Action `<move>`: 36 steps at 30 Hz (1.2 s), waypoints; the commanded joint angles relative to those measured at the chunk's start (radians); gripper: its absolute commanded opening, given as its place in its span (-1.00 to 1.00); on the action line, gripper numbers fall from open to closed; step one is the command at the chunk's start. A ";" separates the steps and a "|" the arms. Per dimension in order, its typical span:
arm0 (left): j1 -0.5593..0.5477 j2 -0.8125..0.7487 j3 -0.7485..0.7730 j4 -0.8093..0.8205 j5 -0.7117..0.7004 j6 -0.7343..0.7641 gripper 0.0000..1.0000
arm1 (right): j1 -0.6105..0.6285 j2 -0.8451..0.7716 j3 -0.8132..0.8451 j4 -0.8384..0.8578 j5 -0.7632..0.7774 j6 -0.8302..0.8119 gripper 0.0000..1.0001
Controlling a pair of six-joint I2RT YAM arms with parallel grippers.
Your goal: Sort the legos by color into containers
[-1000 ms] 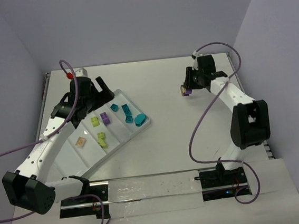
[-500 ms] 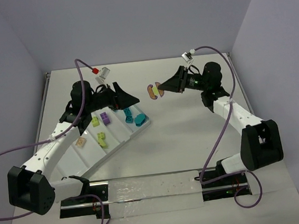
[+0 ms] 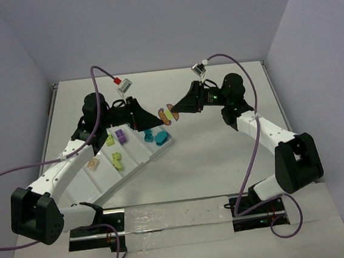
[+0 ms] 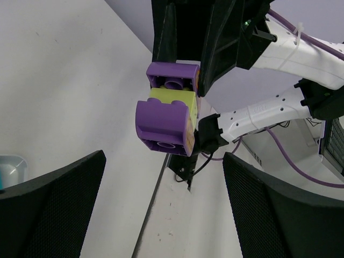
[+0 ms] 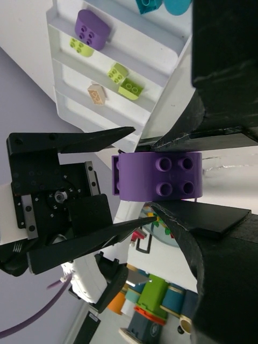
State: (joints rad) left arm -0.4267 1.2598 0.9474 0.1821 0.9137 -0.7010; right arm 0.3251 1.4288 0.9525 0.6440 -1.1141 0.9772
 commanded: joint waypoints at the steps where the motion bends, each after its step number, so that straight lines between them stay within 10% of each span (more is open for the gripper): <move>1: -0.006 -0.002 -0.002 0.085 0.050 -0.017 0.94 | 0.011 0.002 0.063 0.065 -0.027 0.014 -1.00; 15: -0.040 0.034 0.021 0.147 0.096 -0.050 0.69 | 0.043 0.002 0.070 0.088 -0.047 0.023 -1.00; 21: -0.041 0.031 0.019 0.158 0.093 -0.061 0.10 | 0.046 0.010 0.068 0.088 -0.053 0.022 -1.00; 27: -0.041 0.012 0.022 0.077 0.058 -0.023 -0.98 | 0.031 0.010 0.045 0.088 -0.037 0.017 -1.00; 36: 0.009 -0.075 -0.064 -0.038 0.022 0.025 -0.99 | -0.014 0.005 0.034 0.080 -0.033 0.013 -1.00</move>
State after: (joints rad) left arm -0.4582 1.2597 0.9243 0.2170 0.9600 -0.7424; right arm 0.3511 1.4490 0.9756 0.6918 -1.1601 0.9814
